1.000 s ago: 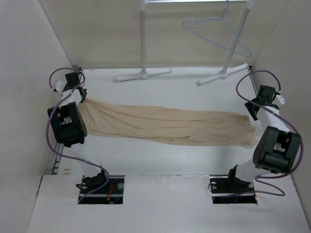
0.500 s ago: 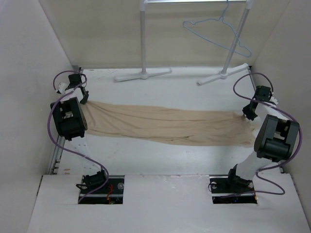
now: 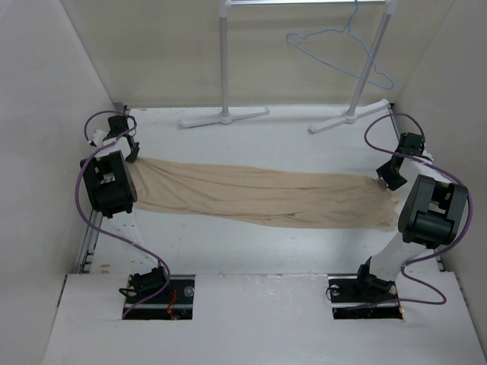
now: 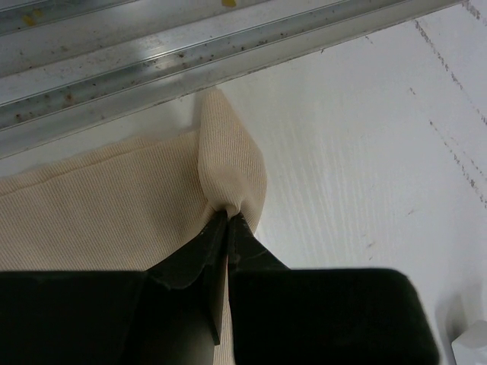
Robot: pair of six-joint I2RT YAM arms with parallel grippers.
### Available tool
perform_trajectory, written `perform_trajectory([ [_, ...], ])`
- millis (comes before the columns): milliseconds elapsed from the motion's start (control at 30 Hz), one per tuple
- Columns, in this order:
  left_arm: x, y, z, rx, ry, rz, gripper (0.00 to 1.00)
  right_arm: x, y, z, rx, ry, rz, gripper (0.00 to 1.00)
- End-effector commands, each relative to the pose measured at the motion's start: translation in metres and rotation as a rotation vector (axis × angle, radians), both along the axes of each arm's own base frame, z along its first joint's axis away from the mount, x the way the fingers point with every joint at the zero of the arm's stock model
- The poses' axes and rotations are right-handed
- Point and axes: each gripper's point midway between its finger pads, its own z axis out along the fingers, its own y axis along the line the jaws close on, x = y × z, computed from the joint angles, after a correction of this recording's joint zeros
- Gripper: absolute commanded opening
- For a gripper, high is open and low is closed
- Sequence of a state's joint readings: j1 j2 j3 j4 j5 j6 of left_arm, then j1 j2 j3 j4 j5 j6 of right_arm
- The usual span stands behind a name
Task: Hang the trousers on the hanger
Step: Fold the trousers
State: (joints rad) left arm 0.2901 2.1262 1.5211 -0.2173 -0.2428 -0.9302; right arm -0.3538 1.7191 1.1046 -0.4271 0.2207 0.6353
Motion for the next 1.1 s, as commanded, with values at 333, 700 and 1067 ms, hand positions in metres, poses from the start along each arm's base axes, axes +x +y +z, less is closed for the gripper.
perform_trajectory([
  [333,0.01,0.008,-0.002,0.025,-0.008,0.008,0.01,0.033,0.017,0.013,0.045,-0.106,0.092,0.45],
  [700,0.01,0.016,0.002,0.032,-0.02,0.013,0.01,0.023,-0.047,0.076,-0.015,-0.306,-0.184,0.0],
  [1067,0.033,0.019,0.017,0.049,-0.079,-0.004,0.04,-0.007,-0.079,0.053,-0.068,-0.207,-0.318,0.05],
])
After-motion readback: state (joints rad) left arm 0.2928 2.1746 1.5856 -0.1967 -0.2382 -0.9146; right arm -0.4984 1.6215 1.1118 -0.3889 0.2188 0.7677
